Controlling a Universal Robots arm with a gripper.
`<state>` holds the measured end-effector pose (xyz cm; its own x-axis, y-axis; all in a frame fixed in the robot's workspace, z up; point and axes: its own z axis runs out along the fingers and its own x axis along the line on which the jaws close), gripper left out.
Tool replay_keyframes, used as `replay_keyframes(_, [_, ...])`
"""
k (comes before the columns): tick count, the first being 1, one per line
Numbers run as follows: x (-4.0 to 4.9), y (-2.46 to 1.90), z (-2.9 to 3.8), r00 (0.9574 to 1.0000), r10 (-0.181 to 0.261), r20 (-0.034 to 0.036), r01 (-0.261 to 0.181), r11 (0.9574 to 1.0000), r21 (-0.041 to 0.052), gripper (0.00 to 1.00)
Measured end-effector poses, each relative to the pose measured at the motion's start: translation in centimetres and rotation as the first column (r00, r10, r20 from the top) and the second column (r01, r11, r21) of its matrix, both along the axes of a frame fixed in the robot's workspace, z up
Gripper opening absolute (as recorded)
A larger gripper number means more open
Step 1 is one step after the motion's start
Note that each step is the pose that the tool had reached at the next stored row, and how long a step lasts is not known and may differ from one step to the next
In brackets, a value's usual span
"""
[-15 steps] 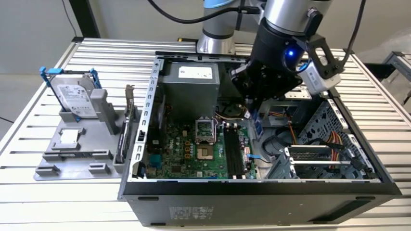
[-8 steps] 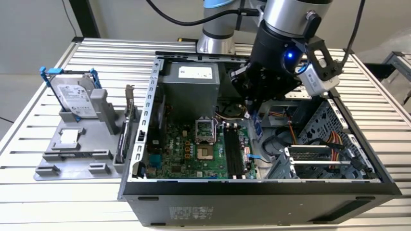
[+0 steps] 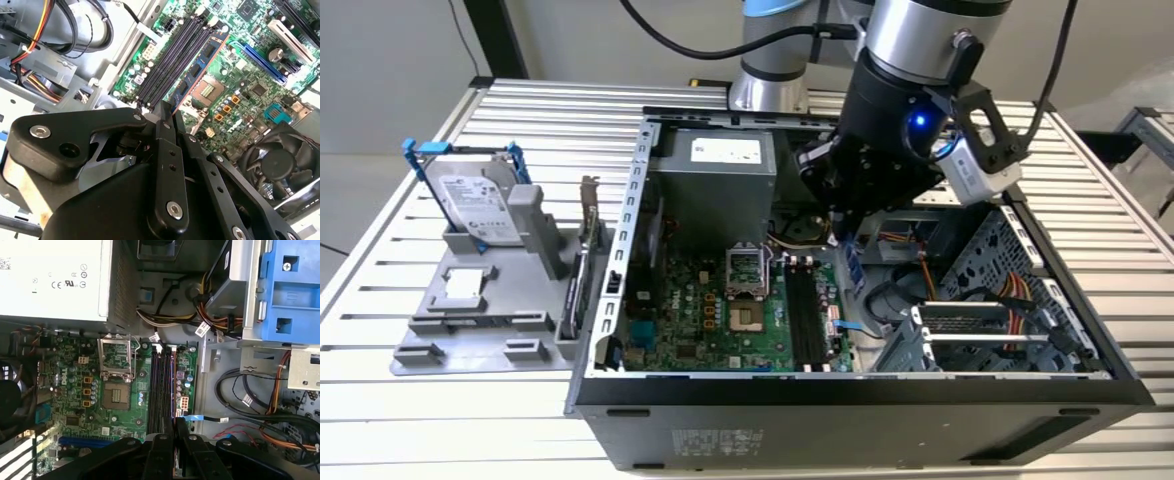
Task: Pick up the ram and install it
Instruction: 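Insert the ram into the slot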
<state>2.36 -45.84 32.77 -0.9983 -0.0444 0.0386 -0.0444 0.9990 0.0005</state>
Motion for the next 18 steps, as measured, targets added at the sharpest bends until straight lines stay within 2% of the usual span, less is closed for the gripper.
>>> replay_keyframes(18, [0.0,0.0,-0.96,1.0,0.0,0.0,0.0,1.0,-0.0088,0.0])
